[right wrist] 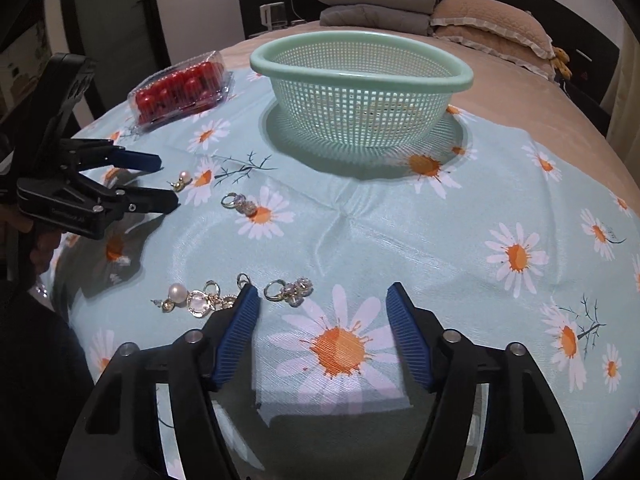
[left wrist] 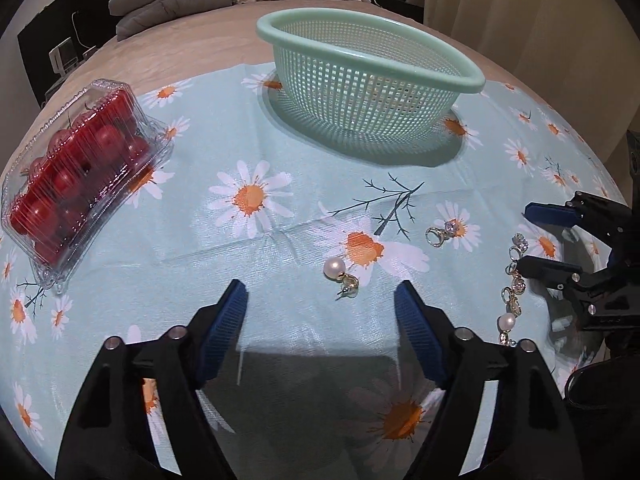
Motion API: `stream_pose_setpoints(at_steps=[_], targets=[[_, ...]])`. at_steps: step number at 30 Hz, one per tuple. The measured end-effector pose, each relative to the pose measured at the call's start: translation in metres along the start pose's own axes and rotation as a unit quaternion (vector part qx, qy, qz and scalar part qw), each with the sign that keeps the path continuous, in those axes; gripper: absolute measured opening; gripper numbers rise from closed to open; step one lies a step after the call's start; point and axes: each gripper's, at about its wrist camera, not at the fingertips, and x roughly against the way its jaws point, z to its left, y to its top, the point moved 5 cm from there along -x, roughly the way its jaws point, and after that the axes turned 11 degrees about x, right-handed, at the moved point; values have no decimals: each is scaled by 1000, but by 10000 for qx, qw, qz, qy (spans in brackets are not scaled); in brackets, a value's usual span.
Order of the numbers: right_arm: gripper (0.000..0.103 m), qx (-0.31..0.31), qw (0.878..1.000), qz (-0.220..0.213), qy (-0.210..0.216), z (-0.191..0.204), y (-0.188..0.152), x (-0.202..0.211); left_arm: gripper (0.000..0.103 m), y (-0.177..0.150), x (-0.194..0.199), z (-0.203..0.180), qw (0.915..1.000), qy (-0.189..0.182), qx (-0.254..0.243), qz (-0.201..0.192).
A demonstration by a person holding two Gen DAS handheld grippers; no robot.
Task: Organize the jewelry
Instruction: 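Move left tool to the pearl earring and close on it, then carry the pearl earring into the green basket and open left tool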
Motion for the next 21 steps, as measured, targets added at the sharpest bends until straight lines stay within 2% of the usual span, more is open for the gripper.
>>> stream_pose_setpoints(at_steps=[1,2,4,5,7,14,21], targets=[[38,37,10000,-4,15,2,1,-1,55,0,0,-1,10000,-22,-24,8],[29,74,10000,-3,12,4,3,-1,50,0,0,-3,10000,-45,-58,17],[12,227,9997,51,14,9,5,-3,32,-1,0,-5,9999,-79,-105,21],[11,259,9996,55,62,11,5,-3,27,-1,0,-6,9999,-92,-115,33],[11,322,9995,46,42,14,5,-2,10,-1,0,-5,9998,-144,-84,72],[9,395,9991,88,157,15,5,10,8,-2,9,-5,9993,-278,-149,205],[9,502,9987,-132,-1,0,25,43,8,21,32,-3,9992,-371,-136,43]])
